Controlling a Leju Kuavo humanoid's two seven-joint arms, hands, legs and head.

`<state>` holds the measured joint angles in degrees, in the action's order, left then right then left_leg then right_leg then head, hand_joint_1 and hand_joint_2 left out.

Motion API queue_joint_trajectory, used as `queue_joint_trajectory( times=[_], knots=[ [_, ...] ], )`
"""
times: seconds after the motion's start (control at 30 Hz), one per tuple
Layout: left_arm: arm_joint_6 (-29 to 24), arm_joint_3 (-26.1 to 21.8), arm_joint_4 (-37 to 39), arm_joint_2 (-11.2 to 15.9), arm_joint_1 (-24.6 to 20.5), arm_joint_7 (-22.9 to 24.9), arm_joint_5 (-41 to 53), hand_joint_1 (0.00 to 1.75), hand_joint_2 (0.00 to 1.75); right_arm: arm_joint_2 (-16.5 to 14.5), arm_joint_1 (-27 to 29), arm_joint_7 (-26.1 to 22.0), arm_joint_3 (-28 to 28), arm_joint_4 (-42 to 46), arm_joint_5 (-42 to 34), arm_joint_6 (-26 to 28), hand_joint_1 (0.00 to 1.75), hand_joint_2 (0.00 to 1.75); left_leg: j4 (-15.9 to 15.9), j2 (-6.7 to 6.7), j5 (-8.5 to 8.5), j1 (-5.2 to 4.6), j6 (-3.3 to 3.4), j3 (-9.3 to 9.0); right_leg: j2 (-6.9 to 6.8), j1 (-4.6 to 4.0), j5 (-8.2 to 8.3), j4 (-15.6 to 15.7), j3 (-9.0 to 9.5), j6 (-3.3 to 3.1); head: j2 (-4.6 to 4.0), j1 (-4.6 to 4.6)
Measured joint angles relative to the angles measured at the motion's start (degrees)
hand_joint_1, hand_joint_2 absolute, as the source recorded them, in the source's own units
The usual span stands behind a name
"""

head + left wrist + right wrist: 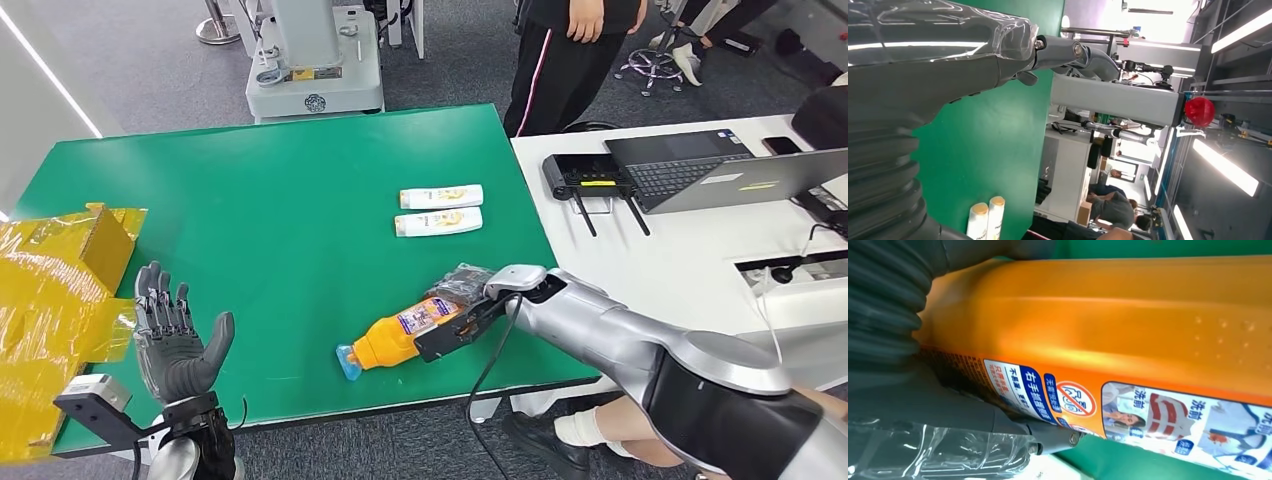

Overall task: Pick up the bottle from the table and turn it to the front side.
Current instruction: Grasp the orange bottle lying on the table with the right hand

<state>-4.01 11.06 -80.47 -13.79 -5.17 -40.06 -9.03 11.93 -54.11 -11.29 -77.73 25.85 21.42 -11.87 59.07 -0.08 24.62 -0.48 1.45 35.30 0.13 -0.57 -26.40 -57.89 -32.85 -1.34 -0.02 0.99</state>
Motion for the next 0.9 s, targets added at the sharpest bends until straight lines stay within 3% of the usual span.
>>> queue_joint_trajectory(
  times=[0.27,0.5,0.8,0.9],
  knots=[
    [-0.43,0.00,0.02,0.00,0.00,0.00,0.01,0.00,1.75,-0.85,2.03,-0.94,3.63,-0.12,0.66,5.15,1.75,1.75,0.00,0.06,0.01,0.00,0.00,0.03,0.09,0.00,0.03,-0.01,-0.03,-0.02,0.00,0.00],
    [-1.63,0.00,0.02,0.02,0.03,0.00,1.23,0.00,1.75,-3.79,5.74,-2.91,9.63,0.19,-0.64,12.07,1.75,1.75,0.00,-0.05,-0.01,0.01,-0.02,0.24,-0.01,-0.02,0.02,-0.05,-0.22,-0.02,0.00,-0.01],
    [-2.05,0.00,0.02,0.02,0.03,0.00,1.49,0.00,1.75,-5.22,7.35,-3.28,13.16,0.57,-1.18,13.51,1.75,1.75,0.00,-0.09,-0.01,0.00,-0.02,0.45,-0.05,-0.01,0.01,-0.05,-0.40,-0.02,0.00,-0.01],
    [-4.22,-0.03,0.09,0.11,-0.05,0.15,2.68,0.00,1.75,-5.94,8.95,-5.11,15.53,1.29,-1.97,18.26,1.75,1.75,0.00,-0.13,0.00,0.00,-0.01,0.54,-0.08,-0.01,-0.01,-0.04,-0.46,0.00,0.00,0.01]
  ],
)
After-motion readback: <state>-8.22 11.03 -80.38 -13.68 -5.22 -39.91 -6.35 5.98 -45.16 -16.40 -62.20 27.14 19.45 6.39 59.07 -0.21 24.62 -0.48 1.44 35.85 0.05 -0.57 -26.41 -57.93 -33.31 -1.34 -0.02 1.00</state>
